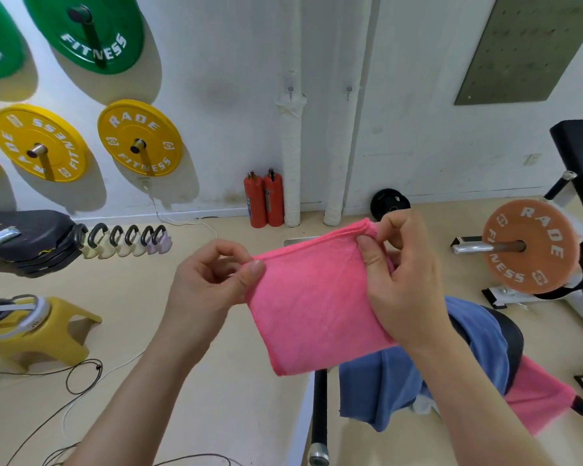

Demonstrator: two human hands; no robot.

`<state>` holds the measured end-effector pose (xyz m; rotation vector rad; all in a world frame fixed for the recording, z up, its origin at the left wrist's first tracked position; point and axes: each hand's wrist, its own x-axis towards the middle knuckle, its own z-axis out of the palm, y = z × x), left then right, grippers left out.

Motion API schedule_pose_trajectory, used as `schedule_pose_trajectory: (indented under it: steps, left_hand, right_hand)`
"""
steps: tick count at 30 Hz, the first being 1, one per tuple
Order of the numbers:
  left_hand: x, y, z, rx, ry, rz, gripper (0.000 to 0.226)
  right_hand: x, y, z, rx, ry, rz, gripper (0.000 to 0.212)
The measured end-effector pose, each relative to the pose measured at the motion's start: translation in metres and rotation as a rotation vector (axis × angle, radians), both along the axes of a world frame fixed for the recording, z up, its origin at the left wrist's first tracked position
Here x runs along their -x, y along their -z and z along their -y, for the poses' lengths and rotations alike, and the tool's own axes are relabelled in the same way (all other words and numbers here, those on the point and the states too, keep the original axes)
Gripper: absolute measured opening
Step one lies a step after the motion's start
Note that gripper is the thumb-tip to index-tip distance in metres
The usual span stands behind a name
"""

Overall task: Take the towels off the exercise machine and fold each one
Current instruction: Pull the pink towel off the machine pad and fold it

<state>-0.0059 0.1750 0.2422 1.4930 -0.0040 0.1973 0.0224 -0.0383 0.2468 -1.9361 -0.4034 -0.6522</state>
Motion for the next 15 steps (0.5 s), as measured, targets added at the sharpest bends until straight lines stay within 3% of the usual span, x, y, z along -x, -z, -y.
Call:
schedule_pose_trajectory:
  steps: [2,4,6,10,15]
  left_hand:
    - [-0.012,0.005,0.002,-0.032,-0.057,-0.067,0.020]
    - [-0.024,0.006,0.003,-0.310,-0.122,-0.011,0.017]
    - [-0.032,-0.005,0.010,-0.491,-0.053,0.118,0.012]
    - [-0.049,-0.026,0.050,-0.506,0.333,0.159,0.034]
    - [-0.073,-0.022,0.060,-0.463,0.234,0.205,0.020]
  right_hand:
    - [-0.011,-0.005,0.005,0.018,-0.047,-0.020,0.020]
    - [-0.021,-0.011,0.009,0.068,-0.111,-0.061,0.021]
    - [-0.028,-0.017,0.011,0.141,-0.203,-0.100,0.021]
    - [-0.040,-0.034,0.010,0.245,-0.308,-0.105,0.022]
    - [-0.061,-0.044,0.027,0.158,-0.393,-0.402,0.015]
